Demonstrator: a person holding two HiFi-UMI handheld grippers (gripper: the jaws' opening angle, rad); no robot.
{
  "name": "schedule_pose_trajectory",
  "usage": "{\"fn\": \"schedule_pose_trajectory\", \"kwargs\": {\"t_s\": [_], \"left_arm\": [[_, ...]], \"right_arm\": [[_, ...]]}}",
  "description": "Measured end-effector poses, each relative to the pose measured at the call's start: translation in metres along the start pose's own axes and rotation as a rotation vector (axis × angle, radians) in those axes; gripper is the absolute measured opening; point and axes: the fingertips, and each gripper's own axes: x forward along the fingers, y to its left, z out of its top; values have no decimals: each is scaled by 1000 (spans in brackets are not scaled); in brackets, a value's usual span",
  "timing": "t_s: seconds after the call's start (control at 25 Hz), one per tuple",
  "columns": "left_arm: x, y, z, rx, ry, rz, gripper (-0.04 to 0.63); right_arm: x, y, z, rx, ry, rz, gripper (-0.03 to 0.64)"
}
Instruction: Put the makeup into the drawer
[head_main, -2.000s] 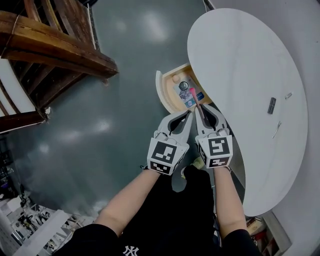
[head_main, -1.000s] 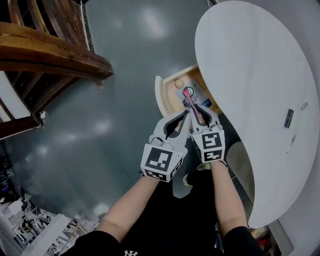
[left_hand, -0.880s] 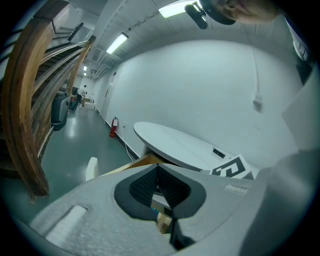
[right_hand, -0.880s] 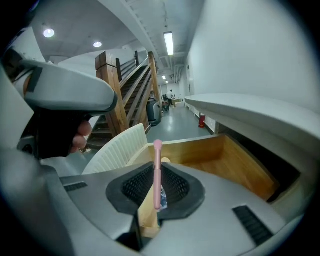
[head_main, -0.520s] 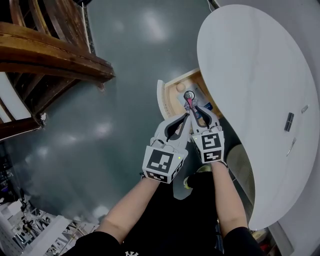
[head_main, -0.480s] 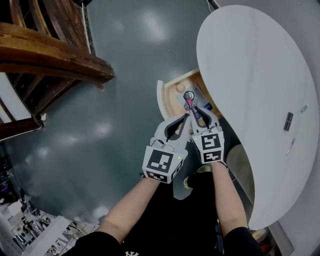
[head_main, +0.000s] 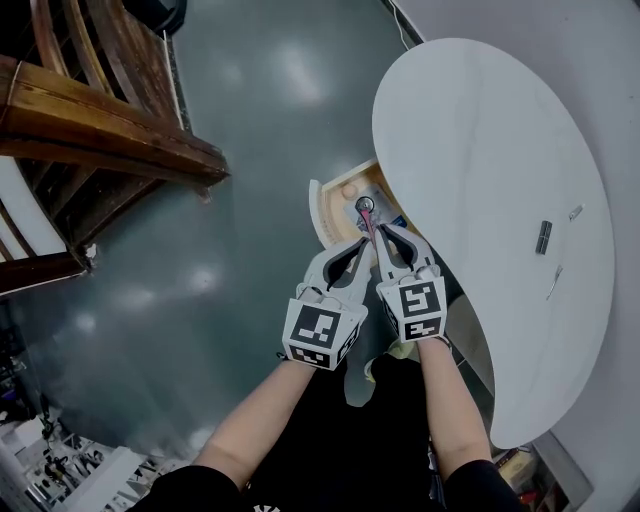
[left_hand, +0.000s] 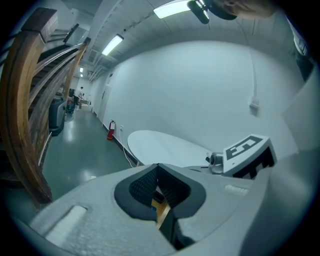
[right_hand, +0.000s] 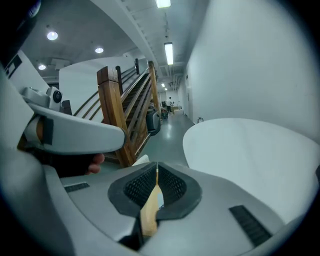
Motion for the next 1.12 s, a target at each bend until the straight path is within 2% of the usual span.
{"fn": "schedule_pose_trajectory", "kwargs": {"t_s": [0.28,0.64,1.12], "left_arm": [[-25,-22,41,21,-19,-12,9],[-53,-58,102,45,-76,-44,9],[-85,-92,160,76,-152,-60,9]], "right_arm": [[-48,11,51,3,-42,-9,18],[-107,10,128,17,-145,-38,15],[-173,8,185,-8,-244,-75,15]]}}
